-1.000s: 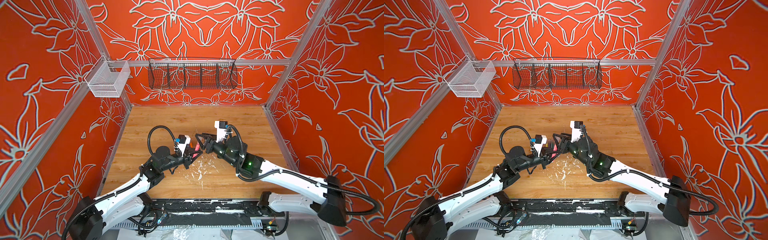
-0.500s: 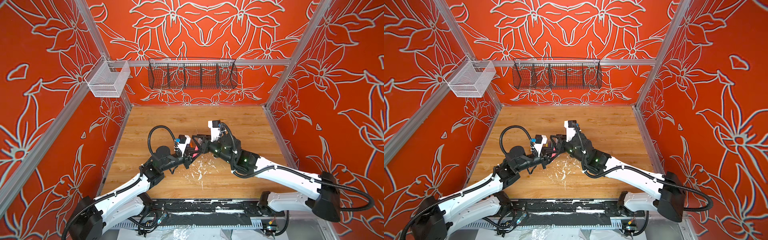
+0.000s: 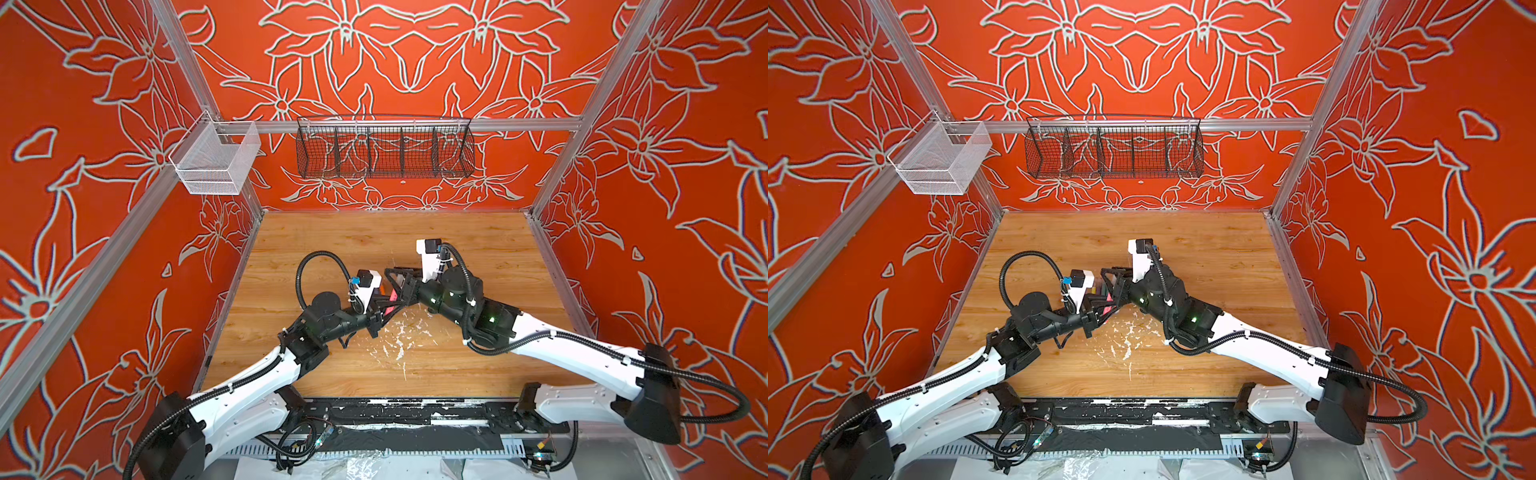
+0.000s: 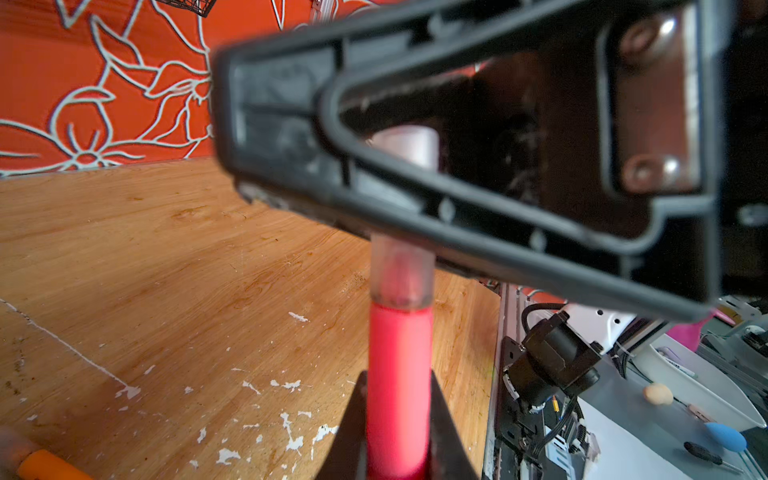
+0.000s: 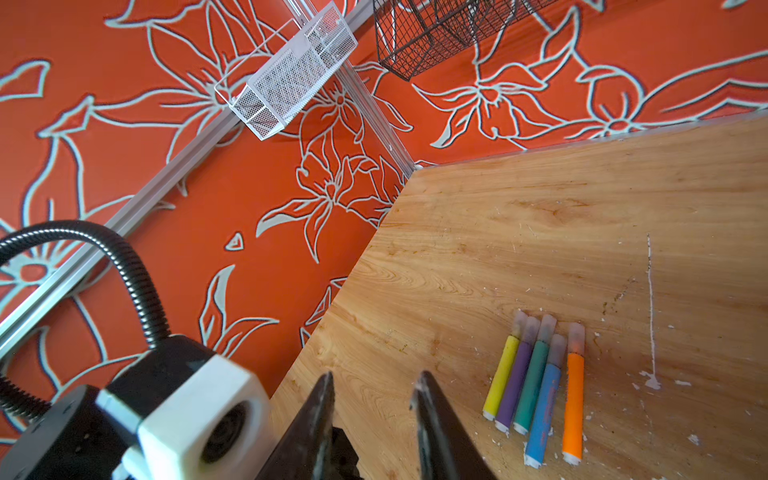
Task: Insert the pens into the pen caps
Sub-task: 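Press the cap down onto the pink marker with the right gripper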
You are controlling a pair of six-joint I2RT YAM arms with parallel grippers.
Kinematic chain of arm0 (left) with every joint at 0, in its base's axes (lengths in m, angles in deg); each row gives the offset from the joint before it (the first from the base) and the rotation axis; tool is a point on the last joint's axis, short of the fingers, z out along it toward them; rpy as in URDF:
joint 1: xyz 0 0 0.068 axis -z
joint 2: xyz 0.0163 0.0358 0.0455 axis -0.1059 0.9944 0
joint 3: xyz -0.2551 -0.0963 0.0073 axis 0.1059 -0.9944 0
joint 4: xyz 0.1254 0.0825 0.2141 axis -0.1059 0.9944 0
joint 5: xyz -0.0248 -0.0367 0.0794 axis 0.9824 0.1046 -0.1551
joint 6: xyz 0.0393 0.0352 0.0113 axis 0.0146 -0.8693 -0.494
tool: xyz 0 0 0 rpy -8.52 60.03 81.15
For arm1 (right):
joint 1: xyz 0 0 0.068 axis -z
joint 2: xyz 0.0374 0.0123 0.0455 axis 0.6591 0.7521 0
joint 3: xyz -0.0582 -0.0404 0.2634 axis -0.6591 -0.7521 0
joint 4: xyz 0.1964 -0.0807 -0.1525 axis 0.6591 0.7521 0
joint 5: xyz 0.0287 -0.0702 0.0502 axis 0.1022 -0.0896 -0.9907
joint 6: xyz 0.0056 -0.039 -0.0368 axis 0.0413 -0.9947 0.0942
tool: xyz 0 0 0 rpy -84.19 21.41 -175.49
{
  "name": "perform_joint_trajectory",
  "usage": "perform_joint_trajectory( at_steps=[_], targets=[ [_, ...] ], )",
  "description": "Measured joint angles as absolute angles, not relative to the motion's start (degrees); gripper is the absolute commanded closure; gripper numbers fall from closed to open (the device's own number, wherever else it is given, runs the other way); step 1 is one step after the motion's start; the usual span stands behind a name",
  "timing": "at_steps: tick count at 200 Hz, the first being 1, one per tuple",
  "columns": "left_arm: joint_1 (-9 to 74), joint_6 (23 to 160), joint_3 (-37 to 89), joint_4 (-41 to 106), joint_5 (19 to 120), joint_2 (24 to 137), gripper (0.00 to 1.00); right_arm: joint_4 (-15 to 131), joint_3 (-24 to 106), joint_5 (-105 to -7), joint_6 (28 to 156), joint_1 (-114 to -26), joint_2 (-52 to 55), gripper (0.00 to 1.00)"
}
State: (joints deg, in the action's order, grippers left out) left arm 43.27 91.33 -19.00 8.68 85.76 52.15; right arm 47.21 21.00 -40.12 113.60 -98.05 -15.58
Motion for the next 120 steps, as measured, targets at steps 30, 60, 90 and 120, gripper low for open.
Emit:
perform_joint_trajectory(
  at_steps=[30,60,90,120],
  targets=[
    [43.3,91.3,-19.0,8.7,85.8,52.1,1.00,47.2,21.8,-40.1,113.6,-97.8,-15.6,0.77],
    [43.3,91.4,-19.0,8.9,85.6,52.2,1.00,47.9,21.9,-40.4,113.6,-97.4,-15.2,1.00],
    [43.3,91.8,-19.0,10.0,84.6,52.2,1.00,47.8,22.0,-40.7,113.6,-97.3,-14.2,1.00],
    [43.1,91.4,-19.1,10.1,82.1,52.8,1.00,47.8,21.9,-40.5,113.9,-97.2,-13.6,1.00]
  ],
)
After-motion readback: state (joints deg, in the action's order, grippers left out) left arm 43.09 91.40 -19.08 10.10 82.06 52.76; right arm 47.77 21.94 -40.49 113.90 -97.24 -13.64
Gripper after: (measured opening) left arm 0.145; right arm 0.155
